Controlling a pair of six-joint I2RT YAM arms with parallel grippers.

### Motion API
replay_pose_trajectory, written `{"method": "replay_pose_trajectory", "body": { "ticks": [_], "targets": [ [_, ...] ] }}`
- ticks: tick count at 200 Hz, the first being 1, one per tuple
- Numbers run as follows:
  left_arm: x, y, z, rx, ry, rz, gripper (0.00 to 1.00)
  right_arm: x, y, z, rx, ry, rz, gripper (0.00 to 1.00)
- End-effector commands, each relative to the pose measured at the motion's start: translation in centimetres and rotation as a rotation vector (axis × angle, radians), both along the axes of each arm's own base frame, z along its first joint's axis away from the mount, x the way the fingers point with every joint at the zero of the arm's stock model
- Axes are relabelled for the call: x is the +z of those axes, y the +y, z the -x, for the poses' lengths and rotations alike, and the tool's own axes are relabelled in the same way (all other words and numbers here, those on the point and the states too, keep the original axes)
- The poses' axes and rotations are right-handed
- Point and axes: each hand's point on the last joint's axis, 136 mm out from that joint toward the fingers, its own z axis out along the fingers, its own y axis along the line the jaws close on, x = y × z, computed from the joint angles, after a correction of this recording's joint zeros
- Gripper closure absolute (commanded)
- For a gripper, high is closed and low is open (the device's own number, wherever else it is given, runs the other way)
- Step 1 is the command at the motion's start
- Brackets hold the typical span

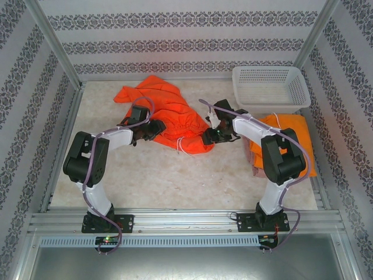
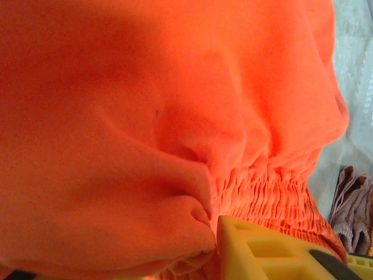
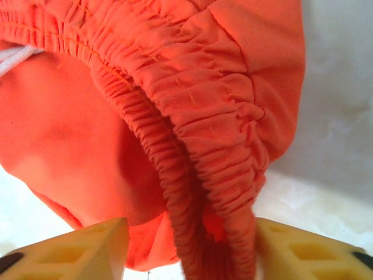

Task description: Fold and stack the shorts

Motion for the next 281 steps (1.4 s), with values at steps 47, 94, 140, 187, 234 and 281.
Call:
{"method": "replay_pose_trajectory", "body": {
  "ticks": [47, 94, 140, 187, 234, 281],
  "targets": [
    [4.2, 2.2, -3.6, 0.051, -0.115, 0.058, 1.0, 1.0, 0.8, -0.2, 0.025, -0.019, 0.028, 1.0],
    [13.9, 10.2, -5.6, 0.167, -0.314, 0.003, 1.0, 7.1, 7.9, 1.3, 0.122, -0.121, -0.082, 1.0],
    [24.6, 20.9, -5.3, 0.324, -0.504, -0.107, 1.0, 14.9, 21.8, 5.8, 0.34, -0.233, -0.253, 1.0],
    [36.2, 30.1, -2.6, 0.485, -0.675, -0.221, 1.0, 24.6, 36.0, 12.3, 0.571, -0.277, -0.558, 1.0],
    [48.5, 32.7, 1.2, 0.581, -0.849, -0.433, 1.0, 33.6, 42.0, 16.5, 0.668, -0.265, -0.97, 1.0],
    [54.6, 29.4, -0.6, 0.482, -1.016, -0.367, 1.0, 33.7, 39.3, 16.1, 0.684, -0.367, -0.864, 1.0]
  ]
}}
